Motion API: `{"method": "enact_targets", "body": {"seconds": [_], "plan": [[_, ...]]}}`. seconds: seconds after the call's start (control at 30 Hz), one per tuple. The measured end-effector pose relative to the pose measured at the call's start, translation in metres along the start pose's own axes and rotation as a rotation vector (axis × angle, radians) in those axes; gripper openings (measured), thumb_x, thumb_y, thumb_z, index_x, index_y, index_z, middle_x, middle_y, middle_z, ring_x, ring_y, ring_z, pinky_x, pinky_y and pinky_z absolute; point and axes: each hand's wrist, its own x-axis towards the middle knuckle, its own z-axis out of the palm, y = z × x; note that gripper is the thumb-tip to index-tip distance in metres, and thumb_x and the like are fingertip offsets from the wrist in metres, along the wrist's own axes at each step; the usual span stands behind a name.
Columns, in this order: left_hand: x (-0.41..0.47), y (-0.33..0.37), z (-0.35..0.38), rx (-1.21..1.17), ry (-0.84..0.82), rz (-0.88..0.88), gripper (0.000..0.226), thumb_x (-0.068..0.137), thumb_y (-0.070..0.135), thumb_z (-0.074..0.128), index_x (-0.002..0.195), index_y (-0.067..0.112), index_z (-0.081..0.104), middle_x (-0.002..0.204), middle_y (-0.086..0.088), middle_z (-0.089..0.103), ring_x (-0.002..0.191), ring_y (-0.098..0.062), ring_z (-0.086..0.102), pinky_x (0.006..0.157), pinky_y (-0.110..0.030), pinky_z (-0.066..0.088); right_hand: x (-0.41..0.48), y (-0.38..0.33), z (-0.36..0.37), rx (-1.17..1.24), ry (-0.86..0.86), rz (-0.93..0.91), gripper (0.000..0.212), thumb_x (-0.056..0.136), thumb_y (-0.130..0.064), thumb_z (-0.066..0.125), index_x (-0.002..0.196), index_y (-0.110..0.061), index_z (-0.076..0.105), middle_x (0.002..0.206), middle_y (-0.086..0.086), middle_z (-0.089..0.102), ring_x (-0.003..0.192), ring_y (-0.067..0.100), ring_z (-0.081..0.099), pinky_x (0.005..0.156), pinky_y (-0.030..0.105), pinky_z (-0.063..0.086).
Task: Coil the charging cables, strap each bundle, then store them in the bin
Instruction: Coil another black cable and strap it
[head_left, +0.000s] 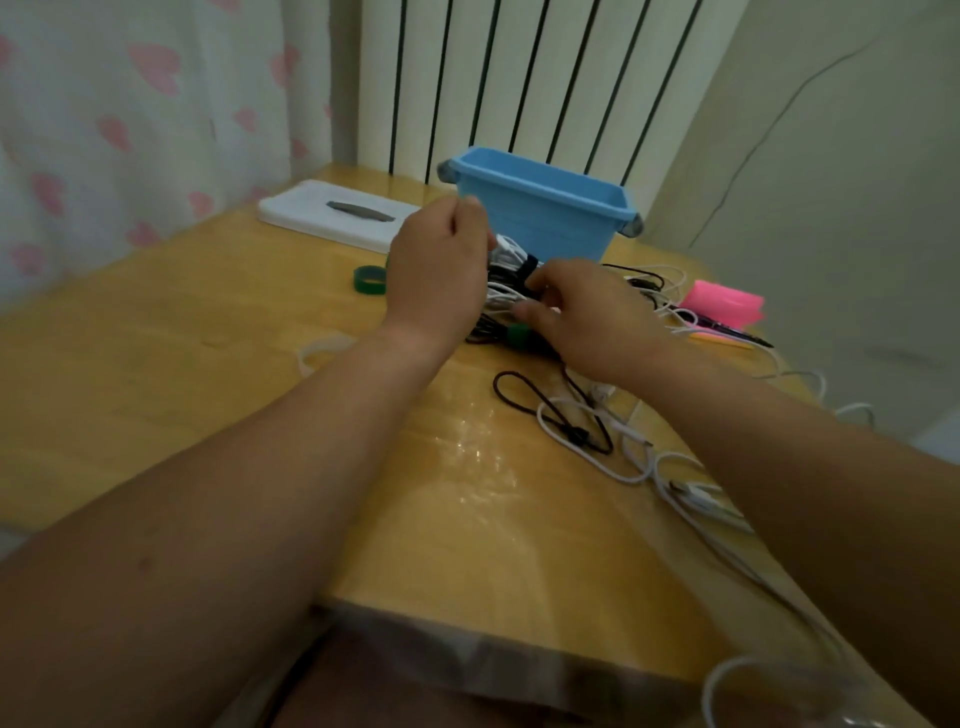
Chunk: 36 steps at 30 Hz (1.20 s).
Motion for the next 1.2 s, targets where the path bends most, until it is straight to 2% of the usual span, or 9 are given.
{"method": "enact_targets", "body": {"seconds": [0.23, 0.37, 0.47, 0.57, 0.7, 0.8, 1.0, 1.1, 1.2], "plan": [[-0.016, -0.001, 0.007, 0.202, -0.452, 0.094, 0.028, 0.106, 0.035, 0.057, 0.094, 0.013, 0.071, 0.084, 0.0, 0.069, 0.079, -0.021, 0.067, 0.075, -0.051, 0.061, -0.056, 0.035, -0.038, 0.163, 0.079, 0.077, 0.02, 0.103, -0.044, 0.063, 0.107, -0.027, 0.074, 0.097, -0.013, 0.069, 0.093, 0.011, 0.064, 0.08, 0.033, 0.05], [-0.023, 0.006, 0.0, 0.502, -0.893, 0.164, 0.013, 0.102, 0.036, 0.063, 0.112, 0.037, 0.07, 0.108, 0.018, 0.068, 0.101, -0.004, 0.063, 0.082, -0.029, 0.051, -0.089, 0.046, -0.051, 0.199, 0.086, 0.107, 0.019, 0.103, -0.041, 0.063, 0.106, -0.026, 0.075, 0.09, -0.018, 0.067, 0.086, -0.001, 0.061, 0.07, 0.021, 0.044], [-0.024, 0.009, -0.006, 0.796, -1.055, 0.187, 0.015, 0.097, 0.035, 0.071, 0.111, 0.036, 0.067, 0.109, 0.016, 0.064, 0.101, -0.005, 0.061, 0.079, -0.025, 0.048, -0.105, 0.044, -0.053, 0.265, -0.05, 0.098, 0.015, 0.101, -0.042, 0.067, 0.107, -0.03, 0.076, 0.094, -0.015, 0.071, 0.088, 0.0, 0.064, 0.077, 0.026, 0.05], [-0.019, 0.006, -0.008, 0.79, -0.956, 0.215, 0.005, 0.098, 0.03, 0.072, 0.099, 0.032, 0.068, 0.102, 0.009, 0.067, 0.096, -0.012, 0.063, 0.081, -0.033, 0.052, -0.111, 0.038, -0.04, 0.168, -0.193, 0.038, 0.017, 0.1, -0.04, 0.067, 0.112, -0.032, 0.075, 0.105, -0.015, 0.071, 0.097, 0.004, 0.066, 0.09, 0.034, 0.056], [-0.009, 0.004, -0.01, 0.031, -0.667, -0.108, 0.009, 0.103, 0.016, 0.066, 0.094, 0.015, 0.068, 0.092, -0.004, 0.076, 0.089, -0.02, 0.073, 0.085, -0.038, 0.059, -0.104, 0.04, -0.028, 0.073, -0.185, 0.057, 0.017, 0.101, -0.028, 0.063, 0.113, -0.032, 0.075, 0.107, -0.014, 0.069, 0.084, 0.001, 0.061, 0.081, 0.029, 0.051], [-0.004, 0.004, -0.01, -0.341, -0.535, -0.254, 0.016, 0.107, 0.014, 0.054, 0.094, 0.009, 0.062, 0.081, -0.014, 0.065, 0.077, -0.03, 0.068, 0.083, -0.045, 0.063, -0.093, 0.043, -0.027, 0.094, -0.175, 0.074, 0.015, 0.098, -0.027, 0.066, 0.109, -0.031, 0.077, 0.101, -0.014, 0.071, 0.092, 0.008, 0.066, 0.082, 0.03, 0.053], [-0.006, 0.009, -0.007, -0.443, -0.479, -0.266, 0.017, 0.112, 0.023, 0.052, 0.102, 0.011, 0.059, 0.075, -0.006, 0.057, 0.06, -0.02, 0.053, 0.064, -0.037, 0.053, -0.059, 0.029, -0.043, 0.219, -0.055, 0.057, 0.025, 0.106, -0.041, 0.055, 0.104, -0.026, 0.074, 0.098, -0.006, 0.073, 0.093, 0.016, 0.067, 0.089, 0.043, 0.057], [-0.01, 0.01, -0.003, -0.576, -0.464, -0.302, 0.018, 0.113, 0.025, 0.052, 0.109, 0.012, 0.063, 0.081, -0.004, 0.059, 0.068, -0.015, 0.053, 0.066, -0.032, 0.05, -0.048, 0.008, -0.047, 0.38, -0.121, 0.02, 0.04, 0.103, -0.059, 0.053, 0.097, -0.026, 0.074, 0.095, -0.001, 0.072, 0.091, 0.019, 0.068, 0.086, 0.045, 0.054], [-0.009, 0.01, -0.002, -0.777, -0.384, -0.373, 0.019, 0.113, 0.025, 0.053, 0.116, 0.012, 0.067, 0.092, -0.005, 0.062, 0.08, -0.016, 0.058, 0.074, -0.031, 0.051, -0.041, -0.005, -0.038, 0.383, -0.164, -0.061, 0.038, 0.104, -0.051, 0.056, 0.091, -0.021, 0.075, 0.086, 0.001, 0.074, 0.084, 0.02, 0.068, 0.083, 0.047, 0.054]]}}
